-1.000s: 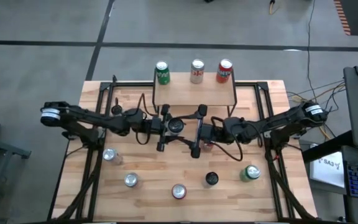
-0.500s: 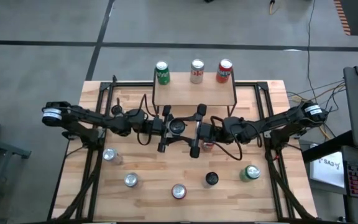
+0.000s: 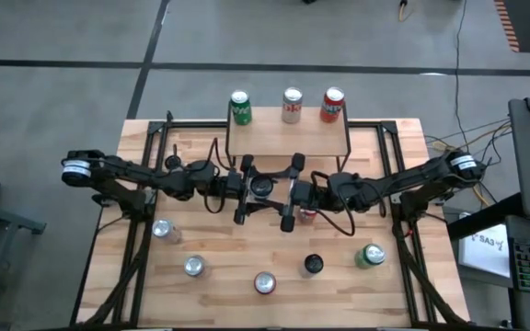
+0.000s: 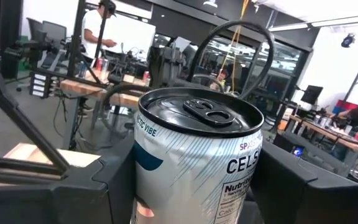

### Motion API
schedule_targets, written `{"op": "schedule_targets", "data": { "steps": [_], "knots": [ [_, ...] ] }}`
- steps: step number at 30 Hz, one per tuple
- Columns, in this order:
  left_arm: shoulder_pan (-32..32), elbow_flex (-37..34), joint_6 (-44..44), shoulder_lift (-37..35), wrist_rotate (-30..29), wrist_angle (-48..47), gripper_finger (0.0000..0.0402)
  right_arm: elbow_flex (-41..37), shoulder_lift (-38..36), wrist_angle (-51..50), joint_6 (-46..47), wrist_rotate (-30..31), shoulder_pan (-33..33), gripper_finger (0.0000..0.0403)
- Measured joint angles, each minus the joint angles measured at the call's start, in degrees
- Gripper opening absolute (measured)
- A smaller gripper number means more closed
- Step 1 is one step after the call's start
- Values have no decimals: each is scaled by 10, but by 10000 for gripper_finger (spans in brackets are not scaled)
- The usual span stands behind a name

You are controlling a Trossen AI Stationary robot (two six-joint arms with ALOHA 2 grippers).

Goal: Place canned beverage on shelf
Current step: Put the top white blue soda can on the shelf

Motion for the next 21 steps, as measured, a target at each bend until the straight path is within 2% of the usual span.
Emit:
{"op": "schedule_targets", "data": {
  "steps": [12, 21],
  "knots": [
    [0, 0, 13, -18, -5, -49, 344, 0, -18, -19, 4, 17, 0, 232],
    [4, 0, 67, -121, -113, -218, 349, -1, -43, -76, 14, 70, 0, 232]
  ]
}}
